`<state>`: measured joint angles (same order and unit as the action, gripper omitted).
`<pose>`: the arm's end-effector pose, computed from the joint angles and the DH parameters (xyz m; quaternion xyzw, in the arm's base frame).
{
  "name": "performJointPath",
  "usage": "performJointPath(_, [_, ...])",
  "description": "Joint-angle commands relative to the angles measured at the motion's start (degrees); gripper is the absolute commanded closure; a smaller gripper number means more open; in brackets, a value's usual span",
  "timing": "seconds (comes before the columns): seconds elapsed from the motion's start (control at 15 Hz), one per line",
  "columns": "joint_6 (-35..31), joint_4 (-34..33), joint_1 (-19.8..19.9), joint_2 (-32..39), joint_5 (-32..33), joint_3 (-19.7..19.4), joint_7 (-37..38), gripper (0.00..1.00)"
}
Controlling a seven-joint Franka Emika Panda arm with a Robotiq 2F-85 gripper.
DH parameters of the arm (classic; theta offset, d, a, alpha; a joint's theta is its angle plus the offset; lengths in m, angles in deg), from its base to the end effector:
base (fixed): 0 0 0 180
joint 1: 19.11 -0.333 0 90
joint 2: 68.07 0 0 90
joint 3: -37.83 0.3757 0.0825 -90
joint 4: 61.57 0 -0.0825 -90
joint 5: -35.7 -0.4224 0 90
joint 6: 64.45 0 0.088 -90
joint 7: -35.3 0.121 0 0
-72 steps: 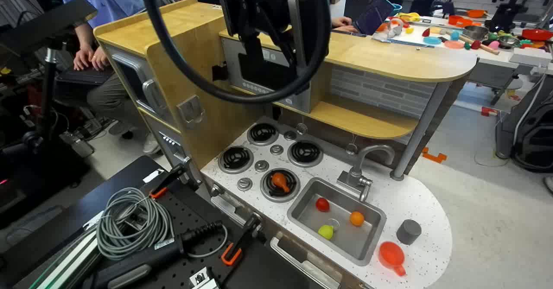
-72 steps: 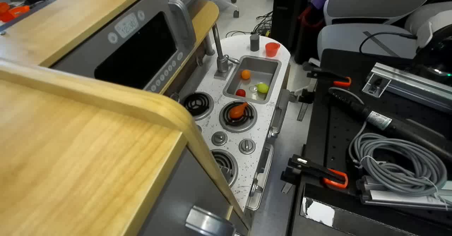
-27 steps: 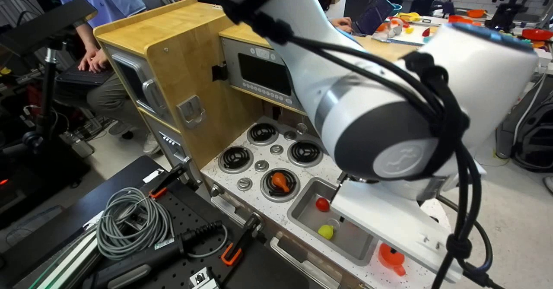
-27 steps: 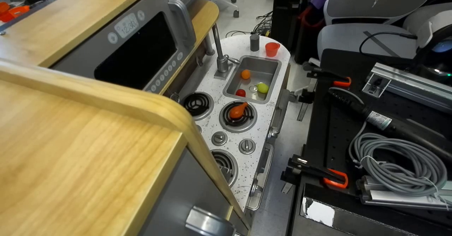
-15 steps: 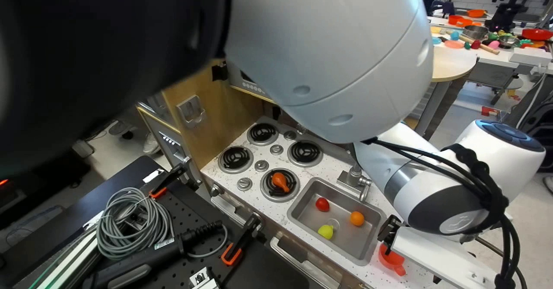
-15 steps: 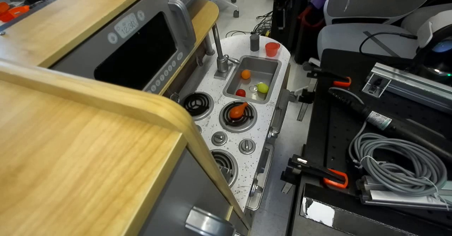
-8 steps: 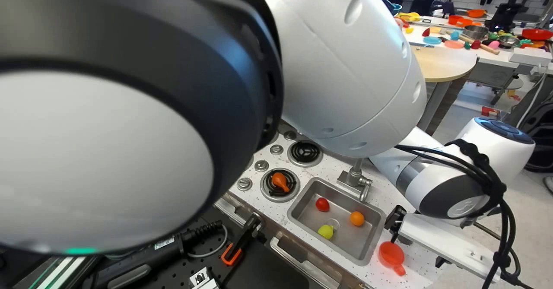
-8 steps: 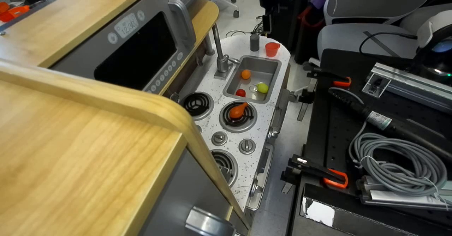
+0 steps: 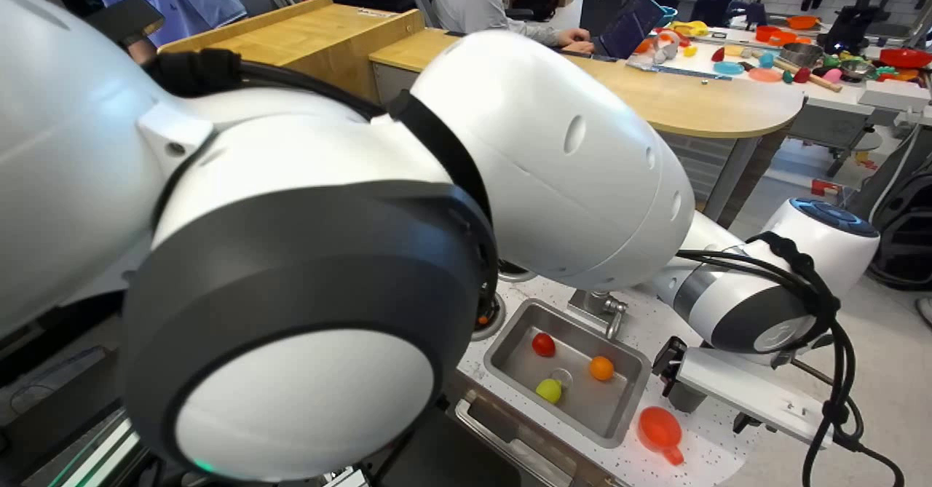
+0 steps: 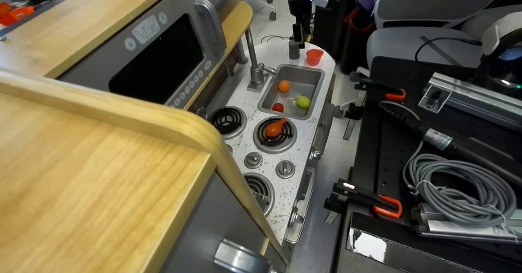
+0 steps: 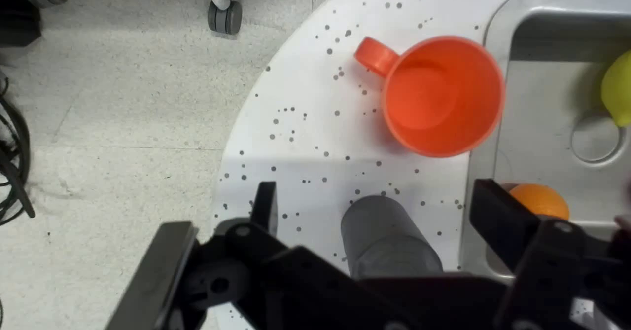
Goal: Pick the grey bottle and put it in the orange cup
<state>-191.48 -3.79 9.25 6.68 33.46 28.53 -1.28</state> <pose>0.6857 -0.4674 0.0052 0.9964 0.0340 -0.0726 0.0274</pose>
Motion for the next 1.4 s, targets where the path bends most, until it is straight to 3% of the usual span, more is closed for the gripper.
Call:
performJointPath(0.0, [2.87,-10.10,0.26,5.86,-0.15,0.53,0.13,0.00])
performJointPath(0.4, [2.94,-13.88,0.73,8.75,1.78,3.45,0.28,0.00])
performJointPath(0.47, [2.99,-14.41,0.59,9.14,1.94,3.60,0.40,0.23])
performJointPath(0.6, [3.03,-15.56,0.34,10.02,2.27,3.79,0.36,0.35])
performJointPath(0.93, [2.87,-18.36,0.13,11.58,3.18,3.43,0.46,0.75])
performJointPath(1.0, [1.44,-15.07,0.23,9.19,3.58,3.67,0.25,0.80])
performJointPath(1.2, [0.39,-14.39,0.15,7.82,3.76,2.33,-0.25,0.86])
performJointPath(1.33, [-0.40,-12.02,0.20,5.57,3.68,2.07,-0.61,0.86])
